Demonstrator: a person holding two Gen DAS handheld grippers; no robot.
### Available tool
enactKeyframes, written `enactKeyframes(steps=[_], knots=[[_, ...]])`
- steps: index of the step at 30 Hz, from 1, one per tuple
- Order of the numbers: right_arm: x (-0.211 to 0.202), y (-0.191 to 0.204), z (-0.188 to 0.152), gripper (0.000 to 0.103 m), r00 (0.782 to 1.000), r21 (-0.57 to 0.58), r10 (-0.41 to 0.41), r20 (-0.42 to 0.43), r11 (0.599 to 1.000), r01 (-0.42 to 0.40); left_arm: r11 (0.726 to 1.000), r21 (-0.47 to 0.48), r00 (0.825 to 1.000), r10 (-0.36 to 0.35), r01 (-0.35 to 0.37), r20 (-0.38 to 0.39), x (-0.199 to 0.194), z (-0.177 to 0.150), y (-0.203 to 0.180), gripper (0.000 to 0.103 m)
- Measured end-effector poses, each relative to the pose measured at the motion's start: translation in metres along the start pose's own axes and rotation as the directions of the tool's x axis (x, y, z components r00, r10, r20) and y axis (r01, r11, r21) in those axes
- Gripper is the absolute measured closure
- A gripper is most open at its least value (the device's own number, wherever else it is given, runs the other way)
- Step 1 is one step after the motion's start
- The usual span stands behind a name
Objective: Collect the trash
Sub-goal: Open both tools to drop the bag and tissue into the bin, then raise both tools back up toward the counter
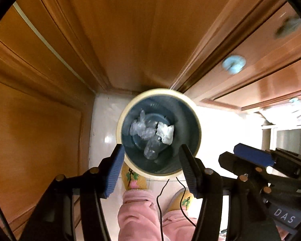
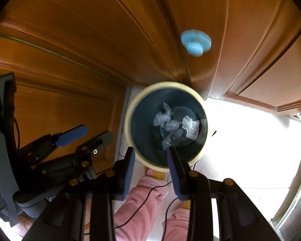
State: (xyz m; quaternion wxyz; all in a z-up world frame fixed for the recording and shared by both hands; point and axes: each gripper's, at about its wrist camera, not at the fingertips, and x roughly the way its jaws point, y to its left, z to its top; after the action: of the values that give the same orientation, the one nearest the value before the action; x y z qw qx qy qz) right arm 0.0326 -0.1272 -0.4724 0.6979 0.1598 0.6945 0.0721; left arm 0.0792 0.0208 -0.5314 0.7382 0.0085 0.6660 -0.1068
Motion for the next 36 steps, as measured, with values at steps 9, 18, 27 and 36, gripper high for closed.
enactKeyframes(steps=[9, 18, 27, 36], knots=[[-0.119, 0.033, -0.002, 0.069, 0.993, -0.035, 0.018, 0.116, 0.999, -0.014, 0.999, 0.037, 0.991, 0.007, -0.013, 0.137, -0.135, 0.02, -0.023, 0.038], [-0.233, 0.063, -0.003, 0.069, 0.975, -0.058, 0.037, 0.22, 0.998, -0.025, 0.997, 0.071, 0.969, 0.006, -0.024, 0.245, -0.258, 0.031, -0.053, 0.035], [-0.317, 0.085, -0.001, 0.069, 0.95, -0.081, 0.077, 0.304, 0.995, -0.055, 0.992, 0.117, 0.944, -0.003, -0.037, 0.329, -0.35, 0.043, -0.067, 0.03], [-0.401, 0.096, 0.016, 0.069, 0.899, -0.05, -0.011, 0.439, 0.998, 0.036, 0.986, 0.163, 0.909, -0.048, -0.022, 0.413, -0.434, 0.086, -0.096, 0.025]])
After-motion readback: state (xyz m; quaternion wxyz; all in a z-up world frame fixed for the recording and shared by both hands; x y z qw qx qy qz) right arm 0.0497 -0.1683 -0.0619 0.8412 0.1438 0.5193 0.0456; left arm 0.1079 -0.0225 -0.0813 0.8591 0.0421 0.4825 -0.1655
